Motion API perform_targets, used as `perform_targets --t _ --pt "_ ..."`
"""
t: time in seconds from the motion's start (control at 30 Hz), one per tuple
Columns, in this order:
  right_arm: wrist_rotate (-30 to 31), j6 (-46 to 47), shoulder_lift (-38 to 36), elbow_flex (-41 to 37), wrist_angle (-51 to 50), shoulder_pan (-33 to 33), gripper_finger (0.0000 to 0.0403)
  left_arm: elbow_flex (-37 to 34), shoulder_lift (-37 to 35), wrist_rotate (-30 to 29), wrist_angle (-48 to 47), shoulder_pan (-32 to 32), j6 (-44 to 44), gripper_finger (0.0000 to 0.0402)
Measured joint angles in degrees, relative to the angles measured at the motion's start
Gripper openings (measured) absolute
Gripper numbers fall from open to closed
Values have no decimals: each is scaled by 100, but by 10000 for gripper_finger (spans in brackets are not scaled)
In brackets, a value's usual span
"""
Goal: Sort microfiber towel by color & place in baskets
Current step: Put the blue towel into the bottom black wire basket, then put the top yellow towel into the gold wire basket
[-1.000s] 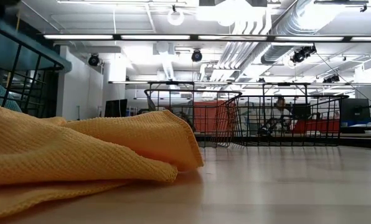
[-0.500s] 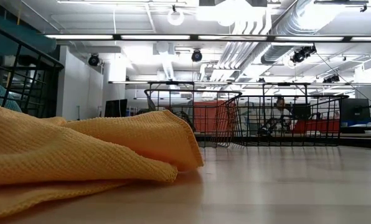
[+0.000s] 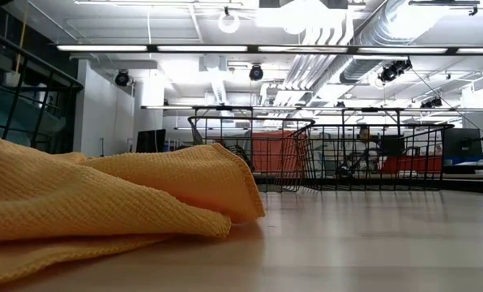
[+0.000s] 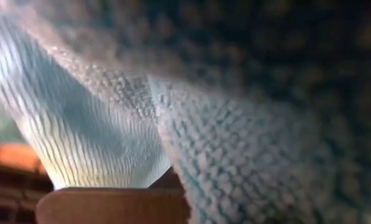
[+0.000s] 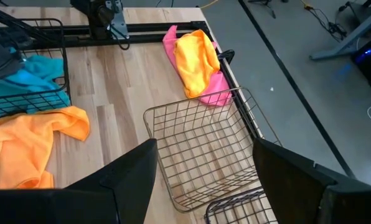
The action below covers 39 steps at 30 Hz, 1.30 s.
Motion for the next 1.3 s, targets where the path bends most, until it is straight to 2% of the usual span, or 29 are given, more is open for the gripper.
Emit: perform_targets --t 0.2,0.37,0.57,0.7,0.83,0.93,1.07,1.17,1.3 --pt "-61 137 0 -1 -5 1 259 0 -125 -31 -148 281 771 43" --pt "-224 137 0 -1 -24 -2 259 38 -379 411 -190 425 1348 111" --pt "-269 135 0 -1 -24 -2 259 197 -1069 1129 -439 629 1905 180" --pt "-371 135 0 -1 -22 0 259 319 -1688 1165 -788 965 1889 201" --pt "-436 111 0 -1 -21 -2 259 404 -2286 1085 -1063 1484 1856 204" --pt "-436 111 0 -1 -21 -2 259 488 -2648 688 -1032 1970 1823 204" --pt "-436 137 0 -1 -21 -2 259 777 -2889 -520 -915 2718 2206 204" --pt "-436 141 0 -1 -21 -1 259 1129 -2820 -1268 -898 3380 3245 204" --pt "-424 275 0 -1 -21 -2 259 1593 -2370 -1775 -1158 4530 5168 204"
